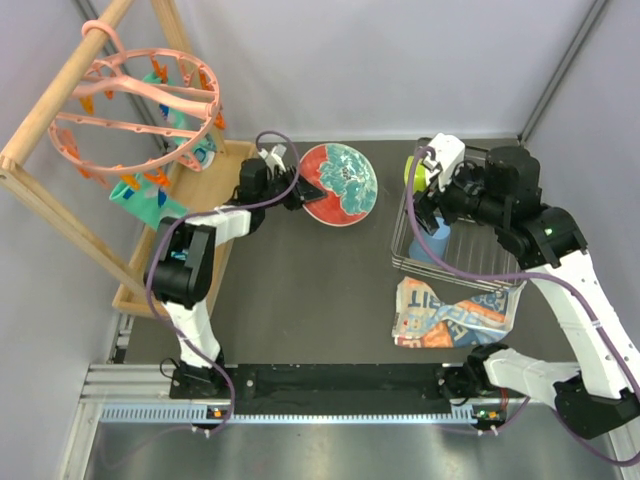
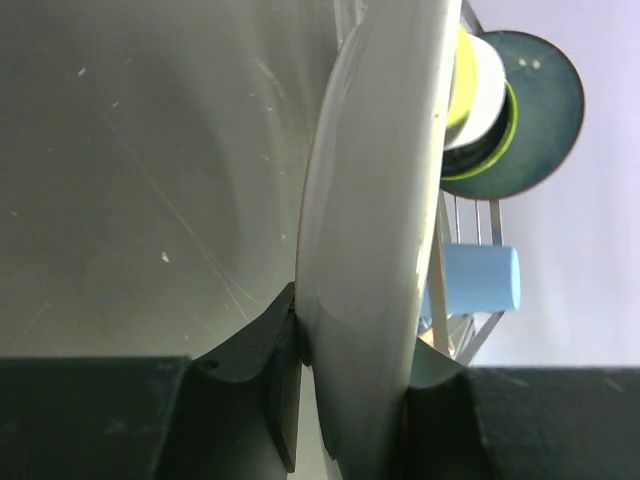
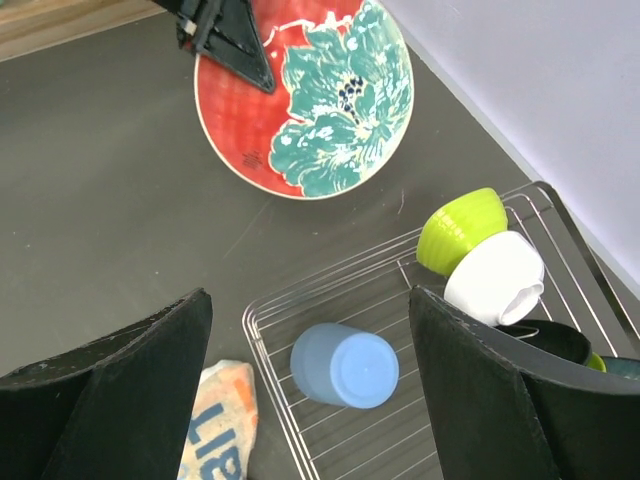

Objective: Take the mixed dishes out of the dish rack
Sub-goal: Place the plate at the center of the board.

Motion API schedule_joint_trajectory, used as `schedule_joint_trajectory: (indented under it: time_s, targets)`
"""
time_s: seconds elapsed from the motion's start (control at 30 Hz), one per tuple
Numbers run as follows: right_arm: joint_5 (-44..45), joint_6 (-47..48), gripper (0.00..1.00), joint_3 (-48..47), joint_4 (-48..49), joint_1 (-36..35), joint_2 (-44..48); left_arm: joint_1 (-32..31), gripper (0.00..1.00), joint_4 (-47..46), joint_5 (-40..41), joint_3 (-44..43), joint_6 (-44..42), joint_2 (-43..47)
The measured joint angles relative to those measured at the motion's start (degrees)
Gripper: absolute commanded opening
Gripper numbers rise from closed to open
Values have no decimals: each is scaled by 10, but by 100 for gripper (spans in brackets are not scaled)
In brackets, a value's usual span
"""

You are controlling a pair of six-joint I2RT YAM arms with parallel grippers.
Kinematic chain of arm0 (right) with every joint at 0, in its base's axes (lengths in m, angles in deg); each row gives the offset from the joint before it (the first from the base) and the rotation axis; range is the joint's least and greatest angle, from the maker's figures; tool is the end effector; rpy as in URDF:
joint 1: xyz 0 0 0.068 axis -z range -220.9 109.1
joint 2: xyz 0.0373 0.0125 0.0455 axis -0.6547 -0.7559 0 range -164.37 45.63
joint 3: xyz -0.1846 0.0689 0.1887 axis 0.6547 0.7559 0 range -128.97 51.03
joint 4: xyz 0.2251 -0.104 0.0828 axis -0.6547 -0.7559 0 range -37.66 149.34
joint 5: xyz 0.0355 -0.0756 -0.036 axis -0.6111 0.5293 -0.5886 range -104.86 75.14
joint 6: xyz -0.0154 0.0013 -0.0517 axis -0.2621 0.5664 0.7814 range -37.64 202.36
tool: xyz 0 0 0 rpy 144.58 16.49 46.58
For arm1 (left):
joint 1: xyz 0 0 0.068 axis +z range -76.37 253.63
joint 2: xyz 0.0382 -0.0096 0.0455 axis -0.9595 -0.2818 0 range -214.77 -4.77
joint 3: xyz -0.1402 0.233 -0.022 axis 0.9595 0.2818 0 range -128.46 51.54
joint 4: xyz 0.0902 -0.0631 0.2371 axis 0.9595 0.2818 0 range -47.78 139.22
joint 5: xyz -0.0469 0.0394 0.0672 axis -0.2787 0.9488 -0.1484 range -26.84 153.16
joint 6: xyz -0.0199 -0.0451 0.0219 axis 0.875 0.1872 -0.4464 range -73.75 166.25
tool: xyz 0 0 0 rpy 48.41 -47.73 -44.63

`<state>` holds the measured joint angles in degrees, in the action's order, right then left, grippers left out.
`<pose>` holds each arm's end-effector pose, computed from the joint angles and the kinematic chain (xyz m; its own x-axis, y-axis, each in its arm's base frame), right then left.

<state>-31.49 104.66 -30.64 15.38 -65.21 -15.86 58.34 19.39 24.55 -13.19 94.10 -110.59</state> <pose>0.1800 0.0925 0.4427 -0.0997 -0.4440 -0.8905 -0.7251 0.6452 -0.2405 0.3922 -0.1304 0.2198 -0.7795 -0.3874 -0.4923 0.2978 0.4622 -0.8353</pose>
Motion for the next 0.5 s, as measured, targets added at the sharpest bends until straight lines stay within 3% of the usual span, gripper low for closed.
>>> schedule_joint_trajectory:
  time_s: [0.5]
  targets:
    - [-6, 0, 79, 27, 11, 33, 13, 5, 0, -106, -23, -111, 149, -198]
